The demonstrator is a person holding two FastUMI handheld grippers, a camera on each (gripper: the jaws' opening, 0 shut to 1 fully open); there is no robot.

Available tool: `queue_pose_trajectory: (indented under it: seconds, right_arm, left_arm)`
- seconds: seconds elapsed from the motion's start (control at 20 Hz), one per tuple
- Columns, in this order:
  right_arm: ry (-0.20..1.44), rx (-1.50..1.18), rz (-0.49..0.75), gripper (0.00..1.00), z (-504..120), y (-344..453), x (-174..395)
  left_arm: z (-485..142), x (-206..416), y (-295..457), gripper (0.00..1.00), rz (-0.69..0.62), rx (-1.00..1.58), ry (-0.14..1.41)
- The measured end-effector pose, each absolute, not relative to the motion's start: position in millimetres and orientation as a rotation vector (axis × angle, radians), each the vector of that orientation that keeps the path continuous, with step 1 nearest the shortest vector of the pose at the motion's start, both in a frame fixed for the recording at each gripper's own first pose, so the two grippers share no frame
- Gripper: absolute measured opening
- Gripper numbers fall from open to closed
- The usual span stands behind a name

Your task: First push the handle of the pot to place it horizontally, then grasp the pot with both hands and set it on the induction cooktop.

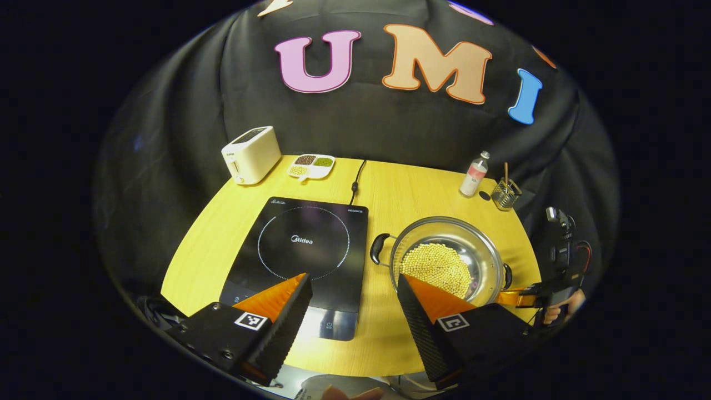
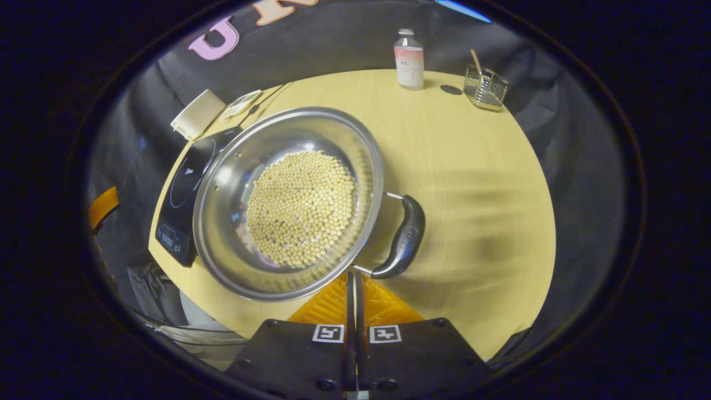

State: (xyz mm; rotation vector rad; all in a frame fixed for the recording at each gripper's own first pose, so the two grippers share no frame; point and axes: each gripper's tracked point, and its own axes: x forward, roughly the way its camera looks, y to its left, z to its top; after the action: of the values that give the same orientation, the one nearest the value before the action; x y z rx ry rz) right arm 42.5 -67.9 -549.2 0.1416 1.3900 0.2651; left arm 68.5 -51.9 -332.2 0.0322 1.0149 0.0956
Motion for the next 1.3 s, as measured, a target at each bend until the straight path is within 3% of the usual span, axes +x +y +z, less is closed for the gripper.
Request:
queue_pose_trajectory:
  seconds: [0.35, 0.65, 0.8, 0.85, 1.0, 1.15, 1.2, 1.3]
  right_arm:
    - [1.372, 0.164, 0.171, 0.03, -546, -80, 57]
    - [1.223, 0.17, 0.039, 0.0, -511, -93, 77]
    - [1.174, 0.189, -0.023, 0.04, -504, -95, 89]
    - [1.17, 0.186, -0.037, 0.17, -503, -95, 93]
    - [1.172, 0.161, -0.057, 0.32, -504, -93, 97]
    - [1.182, 0.145, -0.064, 0.75, -511, -88, 102]
    - [1.188, 0.145, -0.063, 0.75, -514, -87, 104]
    - [1.197, 0.14, -0.064, 0.71, -519, -86, 106]
  left_arm:
    - [-337, 77, -56, 0.95, 0.032, 0.014, 1.024]
    - [-360, 96, -67, 0.95, -0.072, -0.019, 1.038]
    - [-375, 103, -69, 0.95, -0.111, -0.018, 1.057]
    - [-379, 105, -71, 0.95, -0.121, -0.023, 1.063]
    - [-392, 113, -75, 0.95, -0.151, -0.051, 1.067]
    - [-413, 116, -77, 0.95, -0.165, -0.062, 1.102]
    - [-419, 118, -77, 1.0, -0.167, -0.064, 1.115]
    - [-427, 123, -79, 0.96, -0.177, -0.062, 1.121]
